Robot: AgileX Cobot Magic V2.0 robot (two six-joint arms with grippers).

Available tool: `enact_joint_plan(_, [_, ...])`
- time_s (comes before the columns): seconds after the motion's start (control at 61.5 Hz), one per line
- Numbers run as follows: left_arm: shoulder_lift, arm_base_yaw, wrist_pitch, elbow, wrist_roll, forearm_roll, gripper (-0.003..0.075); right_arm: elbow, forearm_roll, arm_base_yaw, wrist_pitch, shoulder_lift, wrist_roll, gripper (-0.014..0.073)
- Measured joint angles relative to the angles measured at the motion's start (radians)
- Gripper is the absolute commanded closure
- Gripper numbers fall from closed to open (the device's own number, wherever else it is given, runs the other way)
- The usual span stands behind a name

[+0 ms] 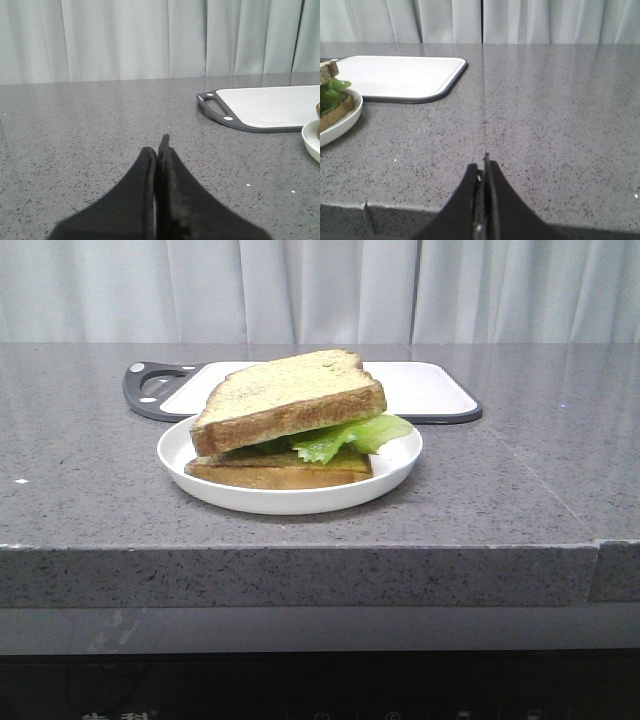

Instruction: Left arm grabs bread, right arm adds lettuce

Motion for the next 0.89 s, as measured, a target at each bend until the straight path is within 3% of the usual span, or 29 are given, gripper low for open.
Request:
enact_joint_plan(0.325, [0.0,0.0,0.0,0.0,0.0,0.0,0.0741,0.0,-0.189,0.0,-0.061,0.0,0.208,0.0711])
enact_joint_plan(0.894, [0.0,0.0,0.0,0.0,0.0,0.0,0.0741,0.0,-0.205,0.0,-0.066,0.0,0.223,0.0711])
